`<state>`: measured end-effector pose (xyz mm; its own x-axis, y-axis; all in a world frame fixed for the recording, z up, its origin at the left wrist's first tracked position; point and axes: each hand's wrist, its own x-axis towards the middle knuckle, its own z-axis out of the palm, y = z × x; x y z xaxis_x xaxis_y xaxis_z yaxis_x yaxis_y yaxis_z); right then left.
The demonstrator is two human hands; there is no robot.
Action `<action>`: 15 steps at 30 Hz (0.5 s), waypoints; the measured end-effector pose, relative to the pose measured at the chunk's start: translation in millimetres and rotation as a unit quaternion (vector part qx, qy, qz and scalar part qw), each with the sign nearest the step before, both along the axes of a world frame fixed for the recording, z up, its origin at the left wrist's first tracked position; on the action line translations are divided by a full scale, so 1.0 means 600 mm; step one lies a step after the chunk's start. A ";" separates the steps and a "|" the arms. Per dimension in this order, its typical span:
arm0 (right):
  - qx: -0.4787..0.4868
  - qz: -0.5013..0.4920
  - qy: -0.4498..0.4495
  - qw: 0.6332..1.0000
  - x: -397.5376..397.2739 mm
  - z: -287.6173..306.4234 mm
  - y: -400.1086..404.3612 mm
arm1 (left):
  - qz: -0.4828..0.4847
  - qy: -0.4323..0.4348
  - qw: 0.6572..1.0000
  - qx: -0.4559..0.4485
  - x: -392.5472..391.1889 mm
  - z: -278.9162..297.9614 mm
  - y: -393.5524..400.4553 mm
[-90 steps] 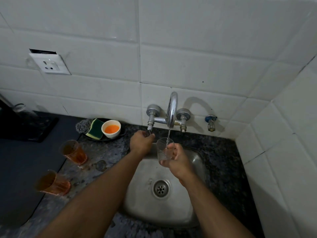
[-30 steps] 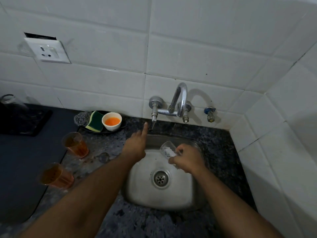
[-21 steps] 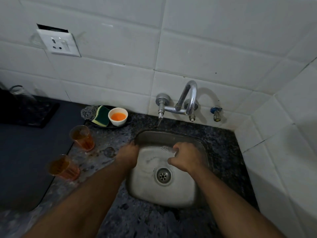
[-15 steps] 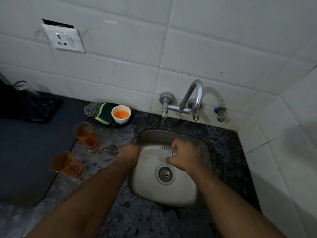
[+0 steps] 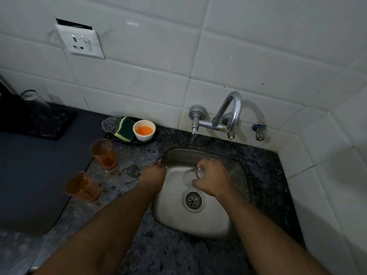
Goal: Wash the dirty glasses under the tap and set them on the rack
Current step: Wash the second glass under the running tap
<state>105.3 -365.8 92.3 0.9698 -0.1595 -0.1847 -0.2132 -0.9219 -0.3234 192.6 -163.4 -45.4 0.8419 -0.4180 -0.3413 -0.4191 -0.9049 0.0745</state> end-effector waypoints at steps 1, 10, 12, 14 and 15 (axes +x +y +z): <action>-0.002 0.001 0.000 1.000 -0.001 -0.001 0.000 | 0.001 0.002 1.000 -0.005 0.000 0.000 0.000; -0.012 0.007 -0.007 1.000 -0.015 -0.002 0.008 | -0.003 -0.011 1.000 -0.011 -0.018 0.015 0.011; -0.015 0.011 -0.011 1.000 -0.020 0.001 0.010 | -0.004 -0.024 1.000 -0.018 -0.030 0.020 0.019; -0.014 0.012 -0.013 1.000 -0.027 0.001 0.011 | 0.002 -0.028 0.999 -0.020 -0.044 0.021 0.027; -0.013 0.009 -0.011 1.000 -0.031 0.000 0.011 | 0.004 -0.021 1.000 -0.020 -0.048 0.019 0.030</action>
<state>86.9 -359.4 92.1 0.9761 -0.1473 -0.1598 -0.1906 -0.9336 -0.3035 163.8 -145.2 -34.2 0.8585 -0.4242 -0.2882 -0.4156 -0.9047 0.0936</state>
